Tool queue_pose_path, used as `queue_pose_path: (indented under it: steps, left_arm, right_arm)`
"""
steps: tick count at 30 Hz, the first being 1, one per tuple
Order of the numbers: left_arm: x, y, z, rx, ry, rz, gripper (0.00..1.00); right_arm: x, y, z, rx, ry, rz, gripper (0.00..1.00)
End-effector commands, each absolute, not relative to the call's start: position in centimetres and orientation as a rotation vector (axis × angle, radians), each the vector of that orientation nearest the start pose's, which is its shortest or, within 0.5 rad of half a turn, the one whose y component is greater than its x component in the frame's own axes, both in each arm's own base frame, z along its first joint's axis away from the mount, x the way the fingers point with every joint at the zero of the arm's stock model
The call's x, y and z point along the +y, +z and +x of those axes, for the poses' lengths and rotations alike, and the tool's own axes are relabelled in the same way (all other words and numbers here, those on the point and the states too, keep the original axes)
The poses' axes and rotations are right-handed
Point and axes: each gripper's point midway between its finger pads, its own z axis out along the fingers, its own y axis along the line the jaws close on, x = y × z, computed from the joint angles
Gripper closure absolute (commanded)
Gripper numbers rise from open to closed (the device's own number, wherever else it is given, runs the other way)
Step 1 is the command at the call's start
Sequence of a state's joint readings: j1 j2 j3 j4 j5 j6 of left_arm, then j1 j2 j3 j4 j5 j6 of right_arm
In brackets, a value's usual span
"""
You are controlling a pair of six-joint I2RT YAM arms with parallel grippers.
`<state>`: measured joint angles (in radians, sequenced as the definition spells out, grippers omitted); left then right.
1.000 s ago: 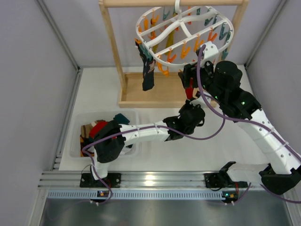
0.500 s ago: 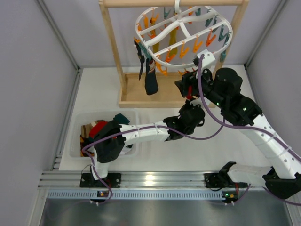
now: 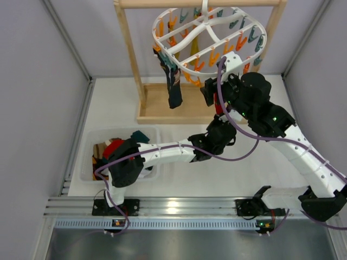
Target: Remove the socks clipped to the hanger
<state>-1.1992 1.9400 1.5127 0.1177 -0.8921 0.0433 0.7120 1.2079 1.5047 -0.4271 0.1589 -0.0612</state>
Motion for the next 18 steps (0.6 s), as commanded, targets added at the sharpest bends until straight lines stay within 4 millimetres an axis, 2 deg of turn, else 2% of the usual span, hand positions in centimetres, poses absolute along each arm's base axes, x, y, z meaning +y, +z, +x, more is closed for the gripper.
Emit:
queue_pose_path:
  steps: [1, 7, 13, 18]
  left_arm:
    - [-43.9, 23.9, 31.6, 1.676, -0.059, 0.46, 1.0]
    - [-43.8, 24.1, 31.5, 1.675, -0.066, 0.46, 1.0]
    - [-43.7, 23.6, 31.5, 1.681, -0.058, 0.471, 1.0]
    - [-44.0, 23.3, 31.4, 1.682, -0.065, 0.479, 1.0]
  right_arm:
    - [23.1, 44.4, 31.3, 1.558, 0.326, -0.505, 0.33]
    - [22.3, 44.5, 32.9, 1.561, 0.23, -0.429, 0.34]
    - [21.3, 45.2, 33.2, 1.526, 0.191, -0.352, 0.44]
    - [21.6, 45.5, 33.3, 1.513, 0.187, -0.361, 0.5]
